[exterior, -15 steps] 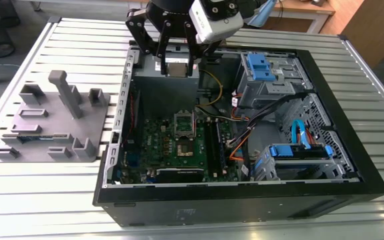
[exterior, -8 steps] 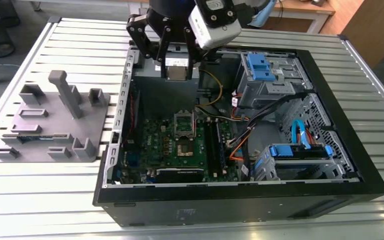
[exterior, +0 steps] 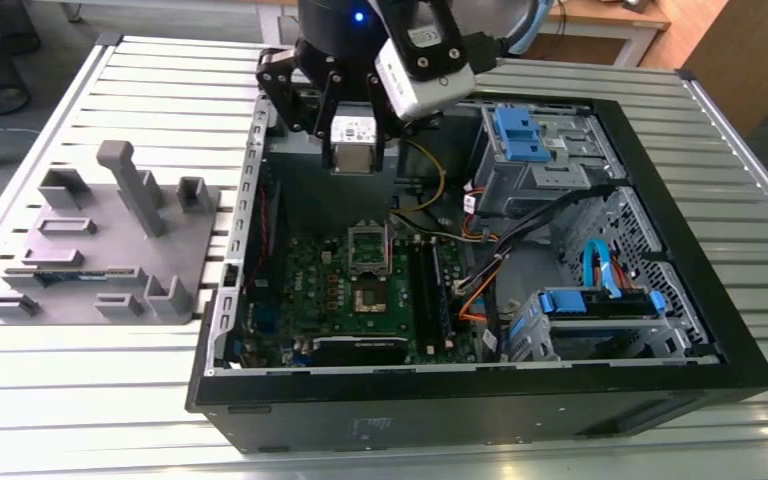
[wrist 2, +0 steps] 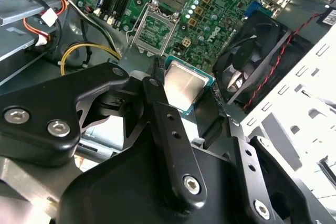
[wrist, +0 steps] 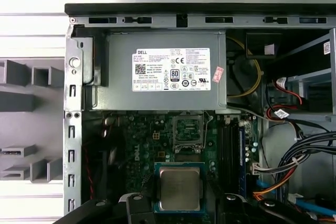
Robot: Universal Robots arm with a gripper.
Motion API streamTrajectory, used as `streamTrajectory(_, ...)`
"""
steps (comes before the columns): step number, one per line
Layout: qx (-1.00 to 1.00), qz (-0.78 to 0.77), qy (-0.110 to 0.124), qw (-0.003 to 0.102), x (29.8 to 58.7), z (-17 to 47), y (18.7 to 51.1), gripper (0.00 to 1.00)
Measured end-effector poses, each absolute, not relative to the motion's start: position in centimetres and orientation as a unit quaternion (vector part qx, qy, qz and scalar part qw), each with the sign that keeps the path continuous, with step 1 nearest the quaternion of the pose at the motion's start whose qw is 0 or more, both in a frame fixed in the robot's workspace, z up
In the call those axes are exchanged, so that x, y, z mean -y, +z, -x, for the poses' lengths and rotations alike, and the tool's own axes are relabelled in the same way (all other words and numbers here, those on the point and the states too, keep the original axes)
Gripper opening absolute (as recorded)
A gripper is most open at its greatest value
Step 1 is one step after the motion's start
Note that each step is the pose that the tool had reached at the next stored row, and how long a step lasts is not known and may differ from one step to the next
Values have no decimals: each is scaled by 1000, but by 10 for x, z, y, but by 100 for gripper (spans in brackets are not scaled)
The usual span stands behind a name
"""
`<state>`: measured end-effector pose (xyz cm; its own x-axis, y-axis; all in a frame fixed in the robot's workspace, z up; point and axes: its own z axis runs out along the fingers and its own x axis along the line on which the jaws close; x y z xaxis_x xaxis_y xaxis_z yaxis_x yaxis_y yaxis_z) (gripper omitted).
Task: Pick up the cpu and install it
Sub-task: 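Pick up the cpu and move it towards the insertion slot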
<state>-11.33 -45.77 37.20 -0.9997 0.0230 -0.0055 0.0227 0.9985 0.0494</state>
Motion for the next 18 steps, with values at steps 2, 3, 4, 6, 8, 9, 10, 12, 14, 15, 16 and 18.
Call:
streamTrajectory(2,-1000,-11,25,3,458,113,368,47)
streamTrajectory(3,-1000,-11,25,3,458,113,366,47)
streamTrajectory(4,-1000,-11,25,3,458,113,365,47)
streamTrajectory(6,-1000,-11,25,3,458,113,361,47)
streamTrajectory(8,-1000,-11,25,3,458,113,357,47)
streamTrajectory(9,-1000,-11,25,3,458,113,356,47)
streamTrajectory(10,-1000,-11,25,3,458,113,354,47)
streamTrajectory(12,-1000,-11,25,3,458,113,350,47)
streamTrajectory(14,-1000,-11,25,3,458,113,347,47)
streamTrajectory(15,-1000,-11,25,3,458,113,345,47)
streamTrajectory(16,-1000,-11,25,3,458,113,343,47)
streamTrajectory(18,-1000,-11,25,3,458,113,339,47)
